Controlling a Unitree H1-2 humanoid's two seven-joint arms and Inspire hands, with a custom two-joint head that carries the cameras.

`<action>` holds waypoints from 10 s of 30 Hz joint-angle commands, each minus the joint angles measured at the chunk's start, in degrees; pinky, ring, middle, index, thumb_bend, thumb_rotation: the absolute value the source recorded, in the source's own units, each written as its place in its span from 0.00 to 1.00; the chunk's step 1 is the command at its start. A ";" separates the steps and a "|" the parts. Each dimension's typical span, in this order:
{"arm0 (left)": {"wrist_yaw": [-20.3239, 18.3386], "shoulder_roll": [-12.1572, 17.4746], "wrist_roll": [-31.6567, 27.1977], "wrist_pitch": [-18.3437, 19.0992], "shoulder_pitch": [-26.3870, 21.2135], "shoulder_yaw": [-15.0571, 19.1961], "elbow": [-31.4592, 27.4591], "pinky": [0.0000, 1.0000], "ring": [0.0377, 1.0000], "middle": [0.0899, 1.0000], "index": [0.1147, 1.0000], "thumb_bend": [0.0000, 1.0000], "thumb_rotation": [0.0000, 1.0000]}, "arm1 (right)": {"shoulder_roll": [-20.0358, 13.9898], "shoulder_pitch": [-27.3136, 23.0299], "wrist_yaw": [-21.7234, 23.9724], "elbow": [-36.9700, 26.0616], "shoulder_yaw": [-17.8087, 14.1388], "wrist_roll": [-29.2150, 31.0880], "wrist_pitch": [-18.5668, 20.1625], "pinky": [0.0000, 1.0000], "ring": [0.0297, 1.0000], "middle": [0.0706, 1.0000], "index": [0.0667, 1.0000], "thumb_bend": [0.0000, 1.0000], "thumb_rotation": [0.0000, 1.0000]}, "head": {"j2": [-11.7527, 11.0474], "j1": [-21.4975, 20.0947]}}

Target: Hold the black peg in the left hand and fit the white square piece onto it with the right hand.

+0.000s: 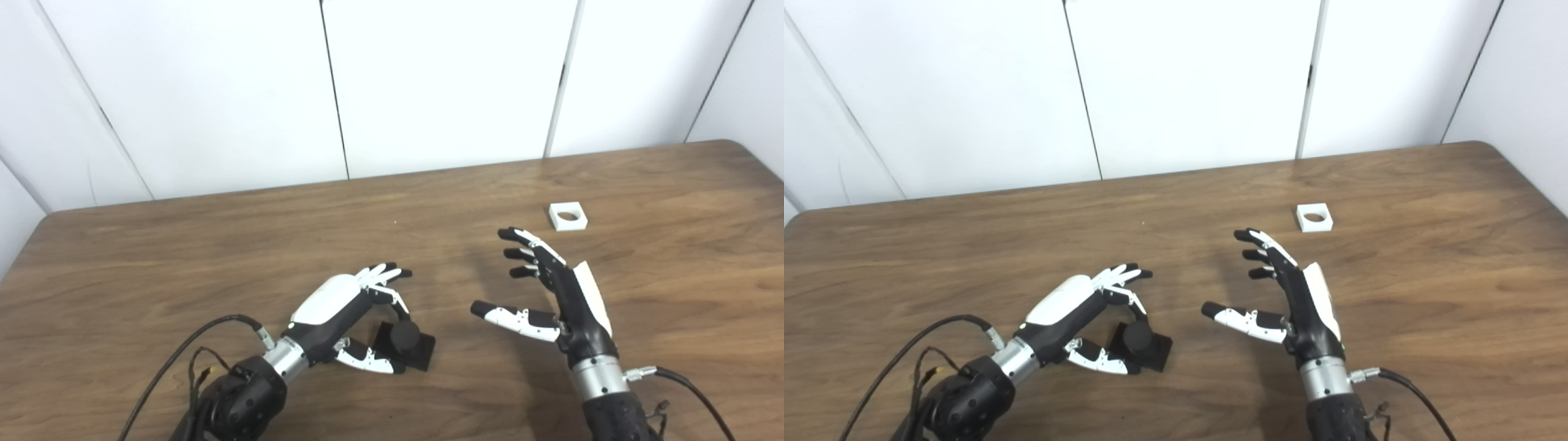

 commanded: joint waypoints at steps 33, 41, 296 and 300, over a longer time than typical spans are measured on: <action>-1.80 4.63 -4.07 -4.95 1.55 -0.05 1.90 0.98 0.97 0.88 0.42 0.52 0.05 | -15.57 -20.91 2.48 3.62 -6.31 -16.44 7.28 0.65 0.82 0.87 0.77 0.78 0.30 | -12.62 -32.07; -2.20 5.01 -4.98 -4.96 1.79 0.06 1.91 0.97 0.96 0.88 0.42 0.52 0.05 | -22.98 -26.57 8.46 10.30 -3.24 -20.50 8.48 0.69 0.87 0.92 0.79 0.78 0.33 | -12.83 -31.33; 0.88 -1.56 1.87 5.42 0.88 -3.58 2.15 1.00 1.00 0.94 0.43 0.52 0.07 | -26.52 -39.58 46.51 -8.36 13.05 -3.81 -6.88 0.86 0.86 0.79 0.44 0.52 0.14 | 2.95 13.01; 0.77 -1.61 1.74 5.57 0.88 -3.61 1.99 1.00 1.00 0.94 0.43 0.52 0.07 | -26.30 -40.24 47.55 -7.38 14.53 -3.87 -7.49 0.87 0.86 0.79 0.44 0.52 0.14 | 3.14 13.16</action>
